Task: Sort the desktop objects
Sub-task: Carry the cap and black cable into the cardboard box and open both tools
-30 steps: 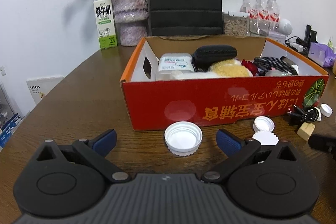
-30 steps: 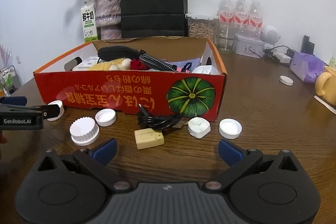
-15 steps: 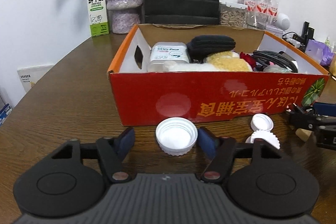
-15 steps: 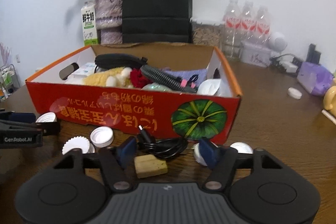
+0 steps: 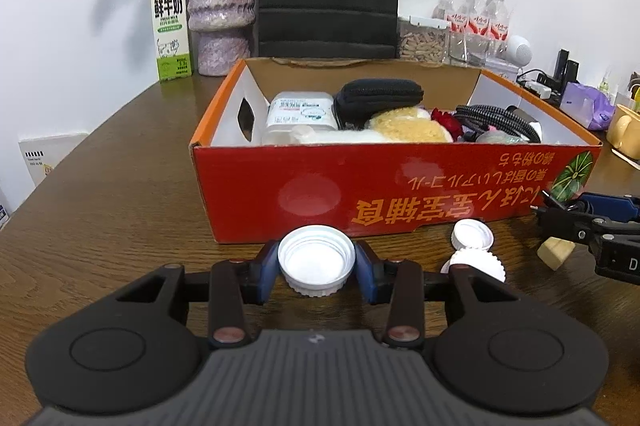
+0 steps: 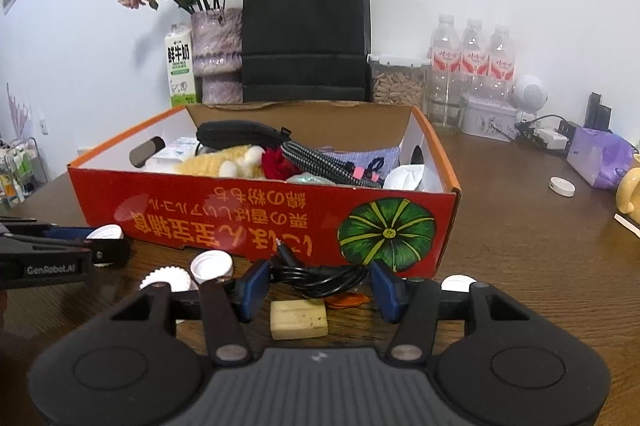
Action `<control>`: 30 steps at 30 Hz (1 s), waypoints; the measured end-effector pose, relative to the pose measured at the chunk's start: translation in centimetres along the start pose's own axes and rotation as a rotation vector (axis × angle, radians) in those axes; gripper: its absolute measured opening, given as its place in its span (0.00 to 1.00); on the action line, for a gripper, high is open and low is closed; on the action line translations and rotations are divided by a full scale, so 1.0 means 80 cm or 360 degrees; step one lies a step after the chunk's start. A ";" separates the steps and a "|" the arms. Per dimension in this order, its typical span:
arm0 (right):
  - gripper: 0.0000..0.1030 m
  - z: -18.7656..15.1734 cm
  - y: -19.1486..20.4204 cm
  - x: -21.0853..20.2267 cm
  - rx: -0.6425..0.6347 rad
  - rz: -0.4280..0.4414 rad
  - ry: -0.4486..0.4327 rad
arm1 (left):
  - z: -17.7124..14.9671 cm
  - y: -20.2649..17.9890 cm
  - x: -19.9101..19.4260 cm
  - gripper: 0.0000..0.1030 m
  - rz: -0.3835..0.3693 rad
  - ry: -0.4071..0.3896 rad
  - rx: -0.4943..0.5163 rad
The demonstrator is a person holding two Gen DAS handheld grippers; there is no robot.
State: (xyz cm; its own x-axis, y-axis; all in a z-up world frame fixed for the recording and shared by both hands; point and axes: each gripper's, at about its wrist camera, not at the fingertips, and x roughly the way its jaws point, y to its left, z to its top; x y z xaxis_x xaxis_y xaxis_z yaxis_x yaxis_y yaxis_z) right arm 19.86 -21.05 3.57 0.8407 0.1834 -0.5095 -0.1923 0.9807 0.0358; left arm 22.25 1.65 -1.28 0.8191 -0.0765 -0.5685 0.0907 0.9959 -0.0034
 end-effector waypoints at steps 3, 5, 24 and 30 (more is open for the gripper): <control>0.52 -0.002 0.001 -0.009 0.0012 0.0007 -0.0036 | 0.000 -0.002 -0.013 0.40 -0.0001 -0.0081 0.0000; 0.52 -0.003 0.002 -0.016 0.0016 0.0017 -0.0064 | 0.001 -0.002 -0.025 0.40 -0.0010 -0.0148 -0.0008; 0.52 0.106 0.004 -0.027 -0.0030 0.0006 -0.0420 | 0.118 -0.005 -0.031 0.40 0.0009 -0.0445 -0.0041; 0.52 0.130 -0.012 0.018 0.0051 0.0012 -0.0454 | 0.136 -0.009 0.018 0.40 0.0054 -0.0444 -0.0044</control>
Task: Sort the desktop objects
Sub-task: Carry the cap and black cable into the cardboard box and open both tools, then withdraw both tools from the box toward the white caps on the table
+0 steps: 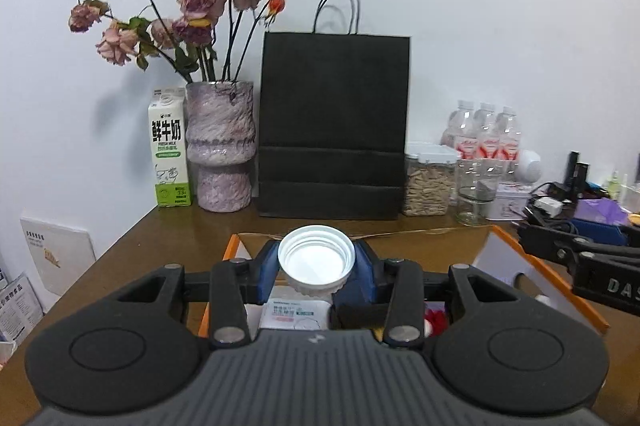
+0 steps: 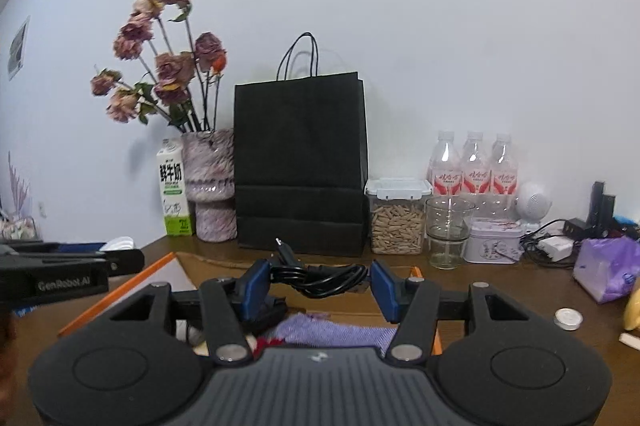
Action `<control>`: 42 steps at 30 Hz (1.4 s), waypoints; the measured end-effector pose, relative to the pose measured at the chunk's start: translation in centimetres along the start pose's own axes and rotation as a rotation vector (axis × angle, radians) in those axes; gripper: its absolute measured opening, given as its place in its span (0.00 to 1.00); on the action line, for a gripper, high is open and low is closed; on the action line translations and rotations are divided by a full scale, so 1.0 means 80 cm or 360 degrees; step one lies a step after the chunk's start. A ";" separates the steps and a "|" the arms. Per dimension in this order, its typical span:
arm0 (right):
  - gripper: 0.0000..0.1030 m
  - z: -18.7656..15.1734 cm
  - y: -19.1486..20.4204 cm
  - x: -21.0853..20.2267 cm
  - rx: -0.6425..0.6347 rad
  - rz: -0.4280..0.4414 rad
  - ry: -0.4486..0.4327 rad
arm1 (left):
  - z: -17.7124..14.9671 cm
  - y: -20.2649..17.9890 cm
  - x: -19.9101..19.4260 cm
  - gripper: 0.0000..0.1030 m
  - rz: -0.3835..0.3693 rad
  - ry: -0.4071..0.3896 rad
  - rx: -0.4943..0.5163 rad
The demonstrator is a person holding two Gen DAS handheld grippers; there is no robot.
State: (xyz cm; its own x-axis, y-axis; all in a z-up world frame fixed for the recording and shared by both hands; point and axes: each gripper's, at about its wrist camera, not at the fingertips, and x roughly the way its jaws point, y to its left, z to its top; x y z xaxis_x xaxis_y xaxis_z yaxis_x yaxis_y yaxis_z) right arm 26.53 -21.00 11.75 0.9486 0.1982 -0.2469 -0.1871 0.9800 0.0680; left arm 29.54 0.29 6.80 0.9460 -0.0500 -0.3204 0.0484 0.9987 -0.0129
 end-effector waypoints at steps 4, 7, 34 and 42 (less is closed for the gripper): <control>0.52 -0.017 -0.011 0.028 0.0028 0.0009 0.0050 | -0.022 -0.001 0.029 0.40 0.0112 0.0050 0.0052; 0.52 -0.032 -0.014 0.038 -0.0010 -0.0022 0.0070 | -0.031 -0.004 0.039 0.40 0.0141 0.0083 0.0081; 1.00 -0.045 -0.011 0.022 0.0052 -0.0018 0.0143 | -0.045 -0.021 0.000 1.00 0.0111 -0.0162 0.0145; 1.00 -0.044 -0.011 0.016 0.0044 -0.0029 0.0134 | -0.050 -0.026 -0.008 1.00 0.0100 -0.0202 0.0166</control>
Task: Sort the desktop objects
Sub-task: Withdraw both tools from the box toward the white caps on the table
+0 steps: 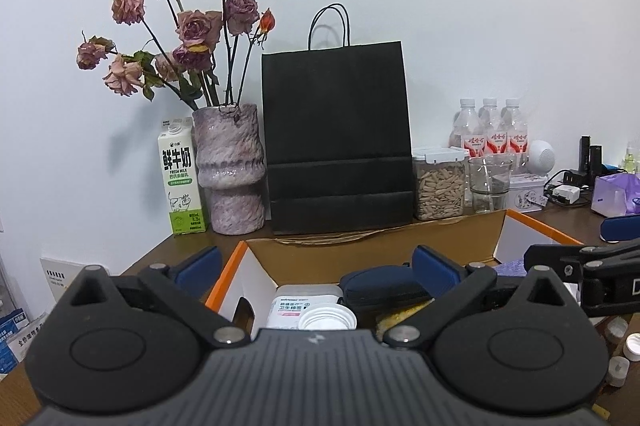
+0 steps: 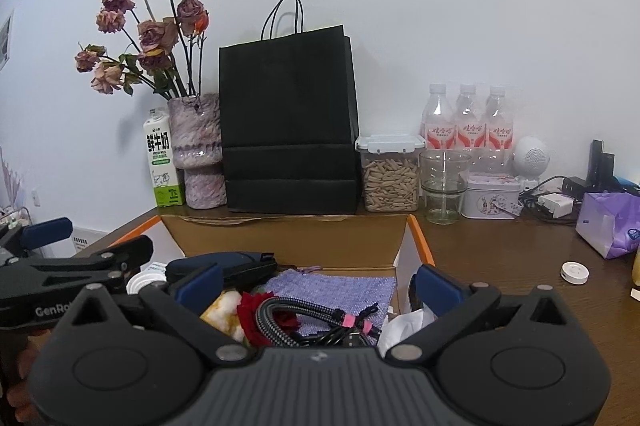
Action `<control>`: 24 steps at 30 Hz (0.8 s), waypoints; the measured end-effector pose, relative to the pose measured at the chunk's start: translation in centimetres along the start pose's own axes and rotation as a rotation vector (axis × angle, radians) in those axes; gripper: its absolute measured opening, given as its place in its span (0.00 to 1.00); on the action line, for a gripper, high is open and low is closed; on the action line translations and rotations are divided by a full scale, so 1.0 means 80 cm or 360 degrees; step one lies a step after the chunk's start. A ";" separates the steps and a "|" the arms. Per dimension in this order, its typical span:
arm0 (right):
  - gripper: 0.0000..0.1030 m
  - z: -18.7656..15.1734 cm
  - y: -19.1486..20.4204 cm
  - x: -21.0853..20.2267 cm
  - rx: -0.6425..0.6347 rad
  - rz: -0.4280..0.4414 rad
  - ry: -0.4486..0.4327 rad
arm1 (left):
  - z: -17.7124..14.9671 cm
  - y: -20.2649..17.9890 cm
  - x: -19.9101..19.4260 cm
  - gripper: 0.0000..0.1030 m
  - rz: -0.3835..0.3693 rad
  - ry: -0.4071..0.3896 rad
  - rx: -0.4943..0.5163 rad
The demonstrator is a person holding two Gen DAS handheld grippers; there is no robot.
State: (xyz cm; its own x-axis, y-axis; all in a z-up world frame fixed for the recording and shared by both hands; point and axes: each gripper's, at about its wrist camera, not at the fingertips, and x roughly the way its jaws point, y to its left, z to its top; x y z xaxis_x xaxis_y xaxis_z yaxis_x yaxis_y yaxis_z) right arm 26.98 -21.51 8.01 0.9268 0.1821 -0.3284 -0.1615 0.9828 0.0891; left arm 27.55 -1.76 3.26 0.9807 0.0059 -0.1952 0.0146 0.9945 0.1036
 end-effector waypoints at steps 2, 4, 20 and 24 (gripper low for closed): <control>1.00 0.000 0.000 -0.002 -0.0004 0.0001 0.0002 | -0.001 -0.001 -0.002 1.00 -0.0004 -0.0007 -0.0001; 1.00 -0.001 0.001 -0.004 -0.0013 0.0005 0.0008 | -0.002 -0.001 -0.004 1.00 -0.0005 -0.0009 -0.0005; 1.00 -0.016 0.013 -0.023 -0.0102 0.0042 0.0038 | -0.021 -0.004 -0.037 1.00 -0.0031 -0.0032 0.0017; 1.00 -0.024 0.011 -0.029 -0.0091 0.0047 0.0052 | -0.024 0.000 -0.048 1.00 -0.0018 -0.0036 -0.0003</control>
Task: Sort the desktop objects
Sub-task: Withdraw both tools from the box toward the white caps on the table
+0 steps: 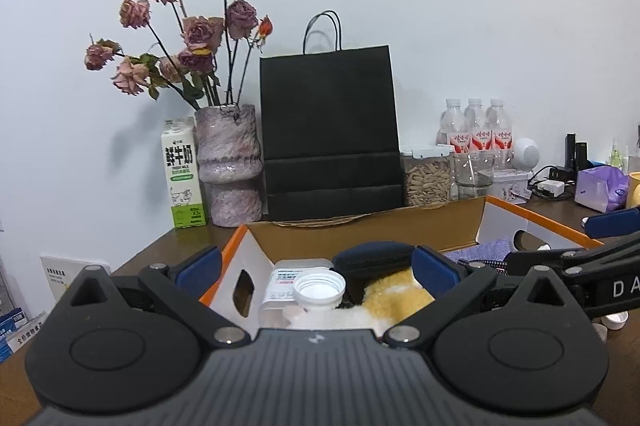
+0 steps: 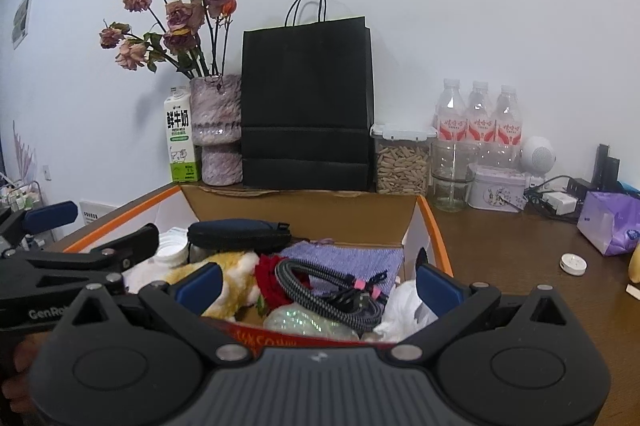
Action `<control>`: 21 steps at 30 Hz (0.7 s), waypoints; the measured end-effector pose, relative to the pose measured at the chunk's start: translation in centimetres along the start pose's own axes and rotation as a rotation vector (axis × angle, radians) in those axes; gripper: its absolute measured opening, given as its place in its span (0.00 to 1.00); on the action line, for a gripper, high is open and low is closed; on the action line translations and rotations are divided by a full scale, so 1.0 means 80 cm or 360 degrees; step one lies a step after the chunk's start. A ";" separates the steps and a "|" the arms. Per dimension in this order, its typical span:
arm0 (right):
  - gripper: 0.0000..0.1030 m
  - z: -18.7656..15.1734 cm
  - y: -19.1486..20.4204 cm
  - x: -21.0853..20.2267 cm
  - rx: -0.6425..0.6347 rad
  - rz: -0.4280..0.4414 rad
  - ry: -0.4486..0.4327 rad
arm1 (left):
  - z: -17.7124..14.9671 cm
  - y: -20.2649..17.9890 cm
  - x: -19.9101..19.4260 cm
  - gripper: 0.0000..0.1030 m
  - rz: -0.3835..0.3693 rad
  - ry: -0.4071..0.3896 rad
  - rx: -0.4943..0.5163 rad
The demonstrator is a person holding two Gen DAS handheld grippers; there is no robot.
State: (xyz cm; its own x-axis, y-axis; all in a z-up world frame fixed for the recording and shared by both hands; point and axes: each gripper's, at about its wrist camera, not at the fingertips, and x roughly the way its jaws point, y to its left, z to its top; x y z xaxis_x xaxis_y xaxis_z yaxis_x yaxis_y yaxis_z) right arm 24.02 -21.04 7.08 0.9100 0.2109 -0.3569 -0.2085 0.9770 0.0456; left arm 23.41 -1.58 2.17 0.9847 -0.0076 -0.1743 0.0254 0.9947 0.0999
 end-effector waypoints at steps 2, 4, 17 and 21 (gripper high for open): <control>1.00 -0.003 -0.001 -0.004 -0.0001 0.0003 -0.0002 | -0.001 0.002 -0.005 1.00 0.0024 -0.0005 -0.0012; 1.00 -0.005 -0.001 -0.008 -0.0006 0.0002 -0.0005 | -0.002 0.002 -0.010 1.00 0.0035 0.0002 -0.0026; 1.00 -0.029 -0.006 -0.040 -0.0042 -0.0017 -0.0005 | -0.018 -0.014 -0.028 1.00 0.0050 0.0074 0.0031; 1.00 -0.036 -0.013 -0.051 -0.0044 -0.0045 -0.0006 | -0.021 -0.021 -0.033 1.00 0.0044 0.0112 0.0041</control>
State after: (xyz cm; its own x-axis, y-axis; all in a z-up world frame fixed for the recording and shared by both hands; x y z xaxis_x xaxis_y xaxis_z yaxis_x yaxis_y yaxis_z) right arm 19.47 -23.00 5.83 0.9169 0.1837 -0.3542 -0.1928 0.9812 0.0097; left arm 20.50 -3.06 0.79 0.9705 0.0277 -0.2395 0.0040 0.9914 0.1309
